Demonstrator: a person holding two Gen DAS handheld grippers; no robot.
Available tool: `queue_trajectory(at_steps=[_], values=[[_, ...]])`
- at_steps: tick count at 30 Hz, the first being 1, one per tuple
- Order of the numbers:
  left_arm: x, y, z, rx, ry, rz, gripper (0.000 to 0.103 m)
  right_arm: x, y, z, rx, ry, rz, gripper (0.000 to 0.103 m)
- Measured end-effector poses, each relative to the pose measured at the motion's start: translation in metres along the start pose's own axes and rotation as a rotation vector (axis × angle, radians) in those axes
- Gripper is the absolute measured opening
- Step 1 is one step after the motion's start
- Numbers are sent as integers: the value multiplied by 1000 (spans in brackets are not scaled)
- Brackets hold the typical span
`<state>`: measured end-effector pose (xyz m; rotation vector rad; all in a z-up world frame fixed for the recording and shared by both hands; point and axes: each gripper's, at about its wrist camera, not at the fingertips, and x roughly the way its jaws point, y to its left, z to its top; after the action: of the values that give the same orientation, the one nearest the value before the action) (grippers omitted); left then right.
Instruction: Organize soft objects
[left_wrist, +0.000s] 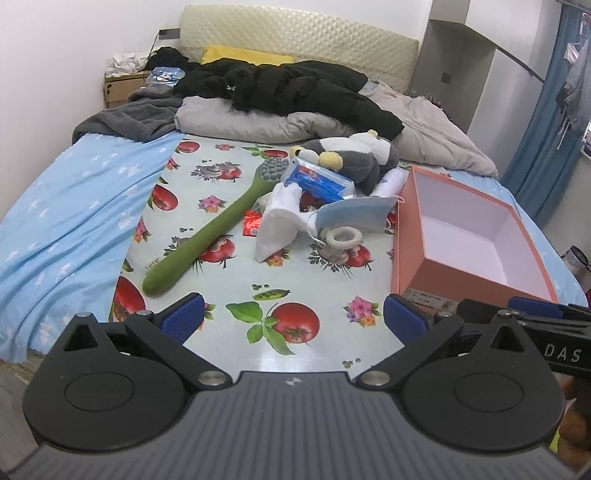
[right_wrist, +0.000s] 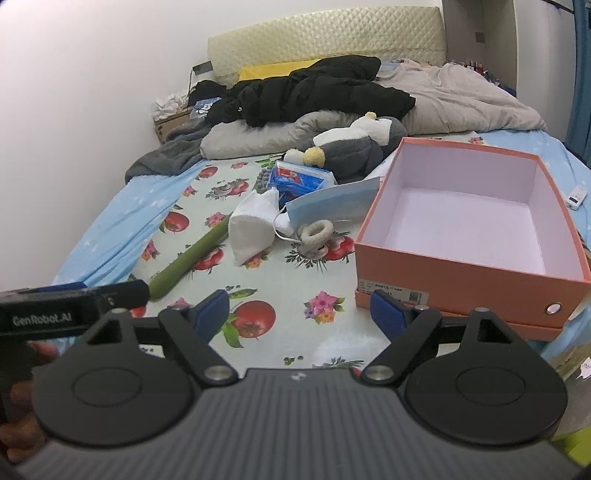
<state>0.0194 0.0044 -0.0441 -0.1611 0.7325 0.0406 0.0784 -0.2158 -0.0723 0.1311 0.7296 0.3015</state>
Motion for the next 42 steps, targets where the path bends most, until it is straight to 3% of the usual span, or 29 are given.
queue_trajectory(at_steps=[16, 19, 21, 27, 33, 42], values=[[9, 9, -1, -24, -23, -22, 103, 21, 5, -2, -16, 10, -3, 85], [23, 14, 2, -27, -15, -21, 103, 32, 11, 0, -38, 8, 22, 83], [34, 19, 5, -42, -8, -29, 102, 42, 15, 2, -52, 14, 15, 75], [73, 35, 22, -82, -6, -56, 91, 79, 21, 12, -65, 40, 22, 68], [116, 53, 41, -112, -14, -46, 87, 123, 23, 27, -57, 53, 6, 56], [183, 72, 64, -168, 3, -87, 77, 189, 23, 43, -41, 80, -52, 49]])
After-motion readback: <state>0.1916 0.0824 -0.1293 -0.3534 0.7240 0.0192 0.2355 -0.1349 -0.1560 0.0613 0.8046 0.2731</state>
